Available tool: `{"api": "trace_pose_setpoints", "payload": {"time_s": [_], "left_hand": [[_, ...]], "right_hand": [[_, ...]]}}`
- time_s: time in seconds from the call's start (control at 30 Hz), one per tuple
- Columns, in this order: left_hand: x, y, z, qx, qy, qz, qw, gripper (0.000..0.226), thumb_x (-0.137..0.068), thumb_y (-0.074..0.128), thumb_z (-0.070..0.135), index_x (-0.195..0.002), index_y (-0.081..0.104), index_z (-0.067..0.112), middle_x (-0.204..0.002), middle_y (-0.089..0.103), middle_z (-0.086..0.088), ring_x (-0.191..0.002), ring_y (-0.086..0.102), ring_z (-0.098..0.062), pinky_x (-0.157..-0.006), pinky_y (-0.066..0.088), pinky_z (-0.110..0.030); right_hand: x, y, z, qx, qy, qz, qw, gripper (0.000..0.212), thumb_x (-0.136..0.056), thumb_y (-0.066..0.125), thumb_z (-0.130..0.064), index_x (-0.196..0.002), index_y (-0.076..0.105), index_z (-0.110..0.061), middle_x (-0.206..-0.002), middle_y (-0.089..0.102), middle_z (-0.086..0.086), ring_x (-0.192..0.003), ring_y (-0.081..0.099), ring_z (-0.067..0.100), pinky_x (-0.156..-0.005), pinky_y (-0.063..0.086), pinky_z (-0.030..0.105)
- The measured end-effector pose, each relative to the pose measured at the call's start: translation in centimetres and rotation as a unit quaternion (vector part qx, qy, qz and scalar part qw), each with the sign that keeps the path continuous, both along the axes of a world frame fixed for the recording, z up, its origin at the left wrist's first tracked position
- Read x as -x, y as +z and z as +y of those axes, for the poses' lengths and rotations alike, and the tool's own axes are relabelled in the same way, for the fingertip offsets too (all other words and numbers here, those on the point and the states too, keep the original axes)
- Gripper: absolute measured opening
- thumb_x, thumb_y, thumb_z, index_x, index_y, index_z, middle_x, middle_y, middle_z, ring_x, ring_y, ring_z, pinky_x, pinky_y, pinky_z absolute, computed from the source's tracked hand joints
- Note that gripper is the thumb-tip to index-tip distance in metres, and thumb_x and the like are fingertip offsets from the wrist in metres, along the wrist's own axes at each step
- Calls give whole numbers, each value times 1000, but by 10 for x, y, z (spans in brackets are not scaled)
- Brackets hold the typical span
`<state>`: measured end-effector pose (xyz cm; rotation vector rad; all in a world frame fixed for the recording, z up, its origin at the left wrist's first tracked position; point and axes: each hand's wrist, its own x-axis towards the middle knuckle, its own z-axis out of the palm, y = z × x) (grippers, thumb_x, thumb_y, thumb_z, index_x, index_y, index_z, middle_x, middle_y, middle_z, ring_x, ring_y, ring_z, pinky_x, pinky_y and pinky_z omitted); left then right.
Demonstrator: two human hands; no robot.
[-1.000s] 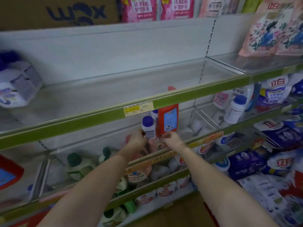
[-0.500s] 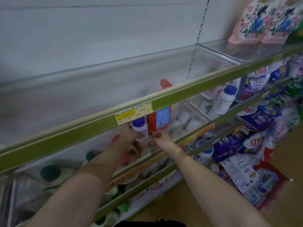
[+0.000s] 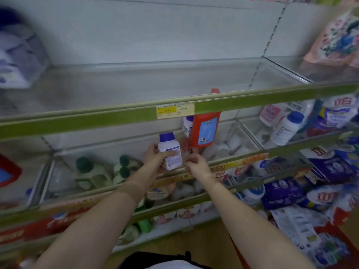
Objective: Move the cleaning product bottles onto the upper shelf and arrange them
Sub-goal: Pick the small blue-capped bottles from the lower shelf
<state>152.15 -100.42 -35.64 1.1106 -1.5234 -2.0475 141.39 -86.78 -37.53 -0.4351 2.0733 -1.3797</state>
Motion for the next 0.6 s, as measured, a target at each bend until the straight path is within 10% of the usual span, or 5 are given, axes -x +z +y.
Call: {"api": "trace_pose_setpoints", "payload": {"time_s": [0.17,0.37,0.6], "left_hand": [[-57,12,53,-103,-19,69,992,35,-83,77,16,-116,66,16,-98,76,-8,-81,74,-23,-66,61,-37],[-115,-18,134,-238,70,106,963,51,-78,76,35,-121,66,9,-114,71,-15,-105,65,-35,-108,41,-60],[-182,-48,205,-317,196,119,920,61,-85,63,62,-127,62,19,-110,71,-9,-93,66,-31,-82,50,-44]], "right_hand": [[-28,-2,32,-5,26,-9,1000,14,-93,63,-2,-101,66,-12,-100,70,4,-93,65,23,-80,58,36],[-71,-10,91,-17,70,-16,997,12,-93,64,-5,-93,62,-17,-97,67,0,-95,63,21,-79,54,33],[-137,-31,125,14,131,-56,990,12,-92,62,1,-90,63,-11,-88,65,4,-84,60,21,-67,47,26]]}}
